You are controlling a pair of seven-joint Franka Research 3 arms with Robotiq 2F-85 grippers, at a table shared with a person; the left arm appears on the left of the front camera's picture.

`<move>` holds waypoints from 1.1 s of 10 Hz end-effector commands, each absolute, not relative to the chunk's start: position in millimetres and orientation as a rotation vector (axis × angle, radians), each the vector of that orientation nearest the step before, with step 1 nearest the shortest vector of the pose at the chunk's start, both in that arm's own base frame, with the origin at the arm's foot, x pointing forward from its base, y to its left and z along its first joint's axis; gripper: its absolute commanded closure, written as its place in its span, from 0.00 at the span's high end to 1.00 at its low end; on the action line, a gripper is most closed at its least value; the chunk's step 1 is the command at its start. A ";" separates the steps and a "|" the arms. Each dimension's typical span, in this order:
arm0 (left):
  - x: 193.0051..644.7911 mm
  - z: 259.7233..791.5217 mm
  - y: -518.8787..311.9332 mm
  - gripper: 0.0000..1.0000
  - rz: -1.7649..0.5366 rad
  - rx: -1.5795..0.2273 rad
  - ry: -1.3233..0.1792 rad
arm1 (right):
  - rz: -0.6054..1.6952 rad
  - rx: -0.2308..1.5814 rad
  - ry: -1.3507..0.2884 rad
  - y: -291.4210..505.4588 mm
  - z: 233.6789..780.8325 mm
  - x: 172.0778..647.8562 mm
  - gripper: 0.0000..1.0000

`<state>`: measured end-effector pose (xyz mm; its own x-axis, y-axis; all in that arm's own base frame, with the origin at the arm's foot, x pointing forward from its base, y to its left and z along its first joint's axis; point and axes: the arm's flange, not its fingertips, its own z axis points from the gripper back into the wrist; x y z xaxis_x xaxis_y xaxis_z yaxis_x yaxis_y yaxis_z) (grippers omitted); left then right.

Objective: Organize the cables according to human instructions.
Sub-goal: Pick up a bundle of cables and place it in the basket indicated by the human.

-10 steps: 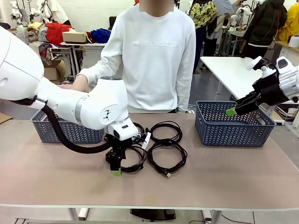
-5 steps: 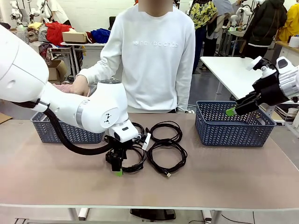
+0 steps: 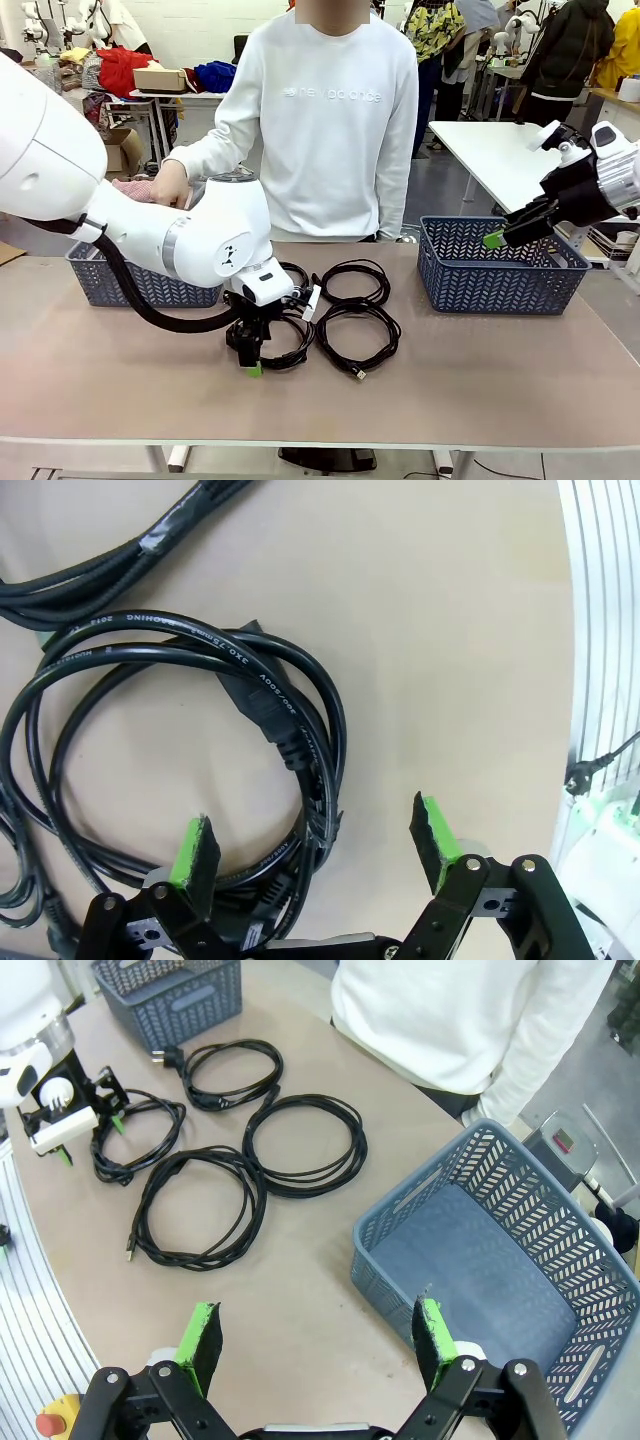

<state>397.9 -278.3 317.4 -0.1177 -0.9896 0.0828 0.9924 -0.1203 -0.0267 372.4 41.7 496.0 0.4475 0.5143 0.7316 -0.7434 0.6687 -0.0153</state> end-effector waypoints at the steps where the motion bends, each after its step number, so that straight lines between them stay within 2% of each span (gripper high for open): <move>1: 397.7 313.3 -274.7 1.00 -1.722 -0.084 -0.064 | 0.799 0.340 -0.783 41.2 495.9 372.9 1.00; 11: 393.4 309.6 -269.3 1.00 -1.748 -0.108 -0.071 | 0.799 0.340 -0.783 41.2 495.9 372.9 1.00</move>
<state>396.3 -276.5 312.0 -0.1581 -0.9836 0.0865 0.9868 -0.1604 -0.0205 372.4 41.7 496.0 0.4475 0.5143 0.7315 -0.7434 0.6687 -0.0153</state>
